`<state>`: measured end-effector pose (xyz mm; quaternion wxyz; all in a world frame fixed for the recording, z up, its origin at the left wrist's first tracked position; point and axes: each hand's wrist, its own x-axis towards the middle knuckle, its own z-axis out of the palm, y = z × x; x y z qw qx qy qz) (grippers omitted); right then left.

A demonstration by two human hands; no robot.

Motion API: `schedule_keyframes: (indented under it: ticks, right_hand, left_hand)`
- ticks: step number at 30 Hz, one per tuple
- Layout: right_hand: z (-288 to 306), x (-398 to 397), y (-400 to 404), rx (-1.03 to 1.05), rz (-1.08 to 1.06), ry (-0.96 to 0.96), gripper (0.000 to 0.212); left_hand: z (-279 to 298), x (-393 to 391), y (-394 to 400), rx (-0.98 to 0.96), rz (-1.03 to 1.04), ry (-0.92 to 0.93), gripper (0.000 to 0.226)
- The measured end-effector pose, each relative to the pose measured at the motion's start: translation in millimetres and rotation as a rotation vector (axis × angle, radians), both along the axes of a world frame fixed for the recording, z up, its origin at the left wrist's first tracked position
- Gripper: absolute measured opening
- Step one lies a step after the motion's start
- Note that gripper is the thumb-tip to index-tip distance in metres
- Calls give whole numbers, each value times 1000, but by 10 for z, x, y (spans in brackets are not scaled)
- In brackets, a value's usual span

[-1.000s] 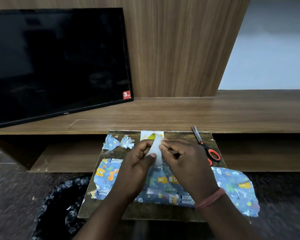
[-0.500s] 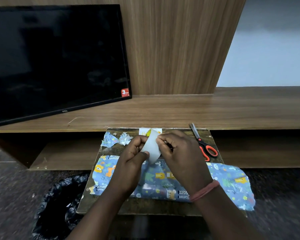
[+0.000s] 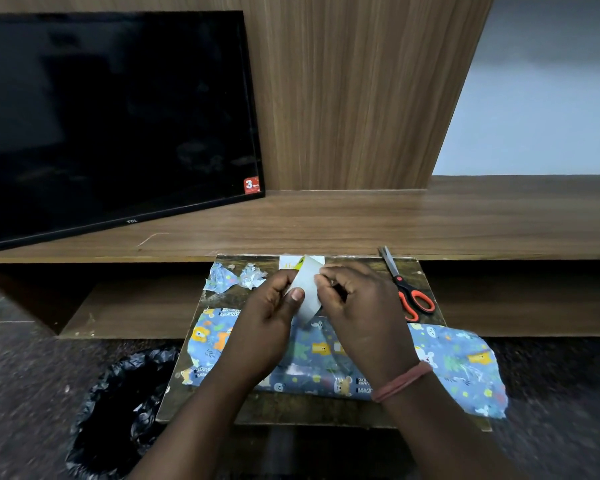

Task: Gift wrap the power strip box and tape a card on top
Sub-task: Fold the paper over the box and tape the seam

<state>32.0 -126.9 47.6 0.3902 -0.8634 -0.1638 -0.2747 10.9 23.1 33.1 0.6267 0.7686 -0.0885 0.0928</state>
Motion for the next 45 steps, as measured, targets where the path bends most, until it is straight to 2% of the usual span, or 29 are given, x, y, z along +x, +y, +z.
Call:
schedule_keyframes:
  ticks: [6, 9, 15, 19, 24, 28, 32, 35, 38, 41, 45]
  right_hand:
    - [30, 47, -68, 91, -16, 26, 8]
    - [28, 45, -84, 86, 26, 29, 5]
    - [-14, 11, -16, -57, 106, 51, 23]
    - [-50, 9, 14, -155, 127, -34, 19]
    - [-44, -19, 45, -188, 156, -54, 8]
    - [-45, -27, 57, -217, 149, -60, 5]
    - [-55, -35, 67, -229, 150, -53, 5]
    - [-42, -33, 72, -226, 164, -41, 4]
    - [-28, -41, 76, -235, 172, -53, 5]
    - [-42, -44, 65, -200, 181, -30, 6]
    - [-24, -33, 12, -79, 146, 134, 32]
  left_hand:
    - [-8, 30, 49, 54, -19, -23, 26]
    - [4, 32, 25, 4, -28, -6, 33]
    - [-7, 86, 43, -229, -87, 130, 41]
    - [42, 67, 37, -464, -200, 174, 45]
    - [44, 73, 82, -611, -258, 215, 40]
    - [28, 99, 110, -626, -229, 249, 23]
    - [21, 109, 137, -614, -186, 315, 20]
    - [39, 88, 133, -582, -154, 319, 29]
    - [83, 80, 165, -641, -148, 317, 14]
    - [99, 71, 171, -686, -151, 314, 36]
    - [91, 70, 182, -613, -144, 300, 39]
